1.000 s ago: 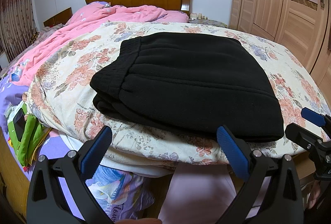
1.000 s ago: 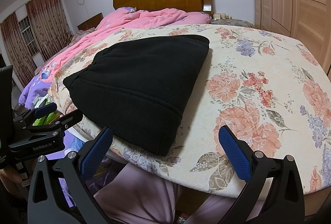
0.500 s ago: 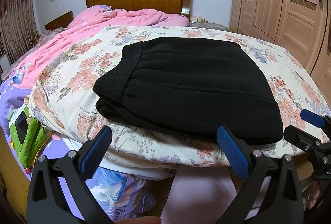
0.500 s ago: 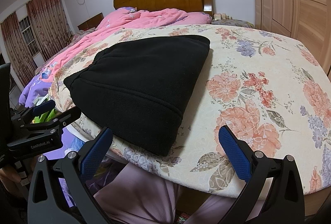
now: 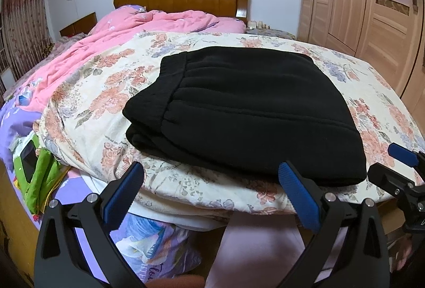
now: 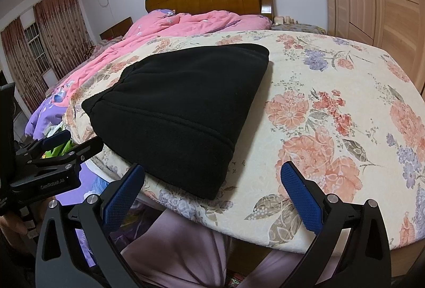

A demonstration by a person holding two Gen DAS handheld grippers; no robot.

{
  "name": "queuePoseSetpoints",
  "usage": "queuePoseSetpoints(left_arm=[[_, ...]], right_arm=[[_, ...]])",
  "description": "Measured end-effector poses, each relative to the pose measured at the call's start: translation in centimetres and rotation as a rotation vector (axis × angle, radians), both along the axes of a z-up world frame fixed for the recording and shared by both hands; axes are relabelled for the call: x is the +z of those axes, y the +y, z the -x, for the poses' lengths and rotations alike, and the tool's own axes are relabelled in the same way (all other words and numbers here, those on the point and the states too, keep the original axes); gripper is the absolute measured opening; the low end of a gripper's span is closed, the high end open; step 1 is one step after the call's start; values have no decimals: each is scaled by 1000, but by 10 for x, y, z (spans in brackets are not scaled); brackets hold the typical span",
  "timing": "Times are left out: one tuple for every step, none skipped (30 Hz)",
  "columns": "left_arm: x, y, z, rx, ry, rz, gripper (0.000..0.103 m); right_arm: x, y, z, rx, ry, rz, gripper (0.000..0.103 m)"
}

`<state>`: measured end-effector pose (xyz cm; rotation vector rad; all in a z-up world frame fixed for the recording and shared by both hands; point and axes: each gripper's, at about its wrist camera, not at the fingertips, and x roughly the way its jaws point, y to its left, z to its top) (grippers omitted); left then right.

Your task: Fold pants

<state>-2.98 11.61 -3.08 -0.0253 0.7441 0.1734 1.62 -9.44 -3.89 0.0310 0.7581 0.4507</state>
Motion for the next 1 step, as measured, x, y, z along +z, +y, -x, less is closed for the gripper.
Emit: queuePoseSetpoints(left_arm=[[0,0,0,2,0,-1,101]], right_arm=[[0,0,0,0,0,0,99]])
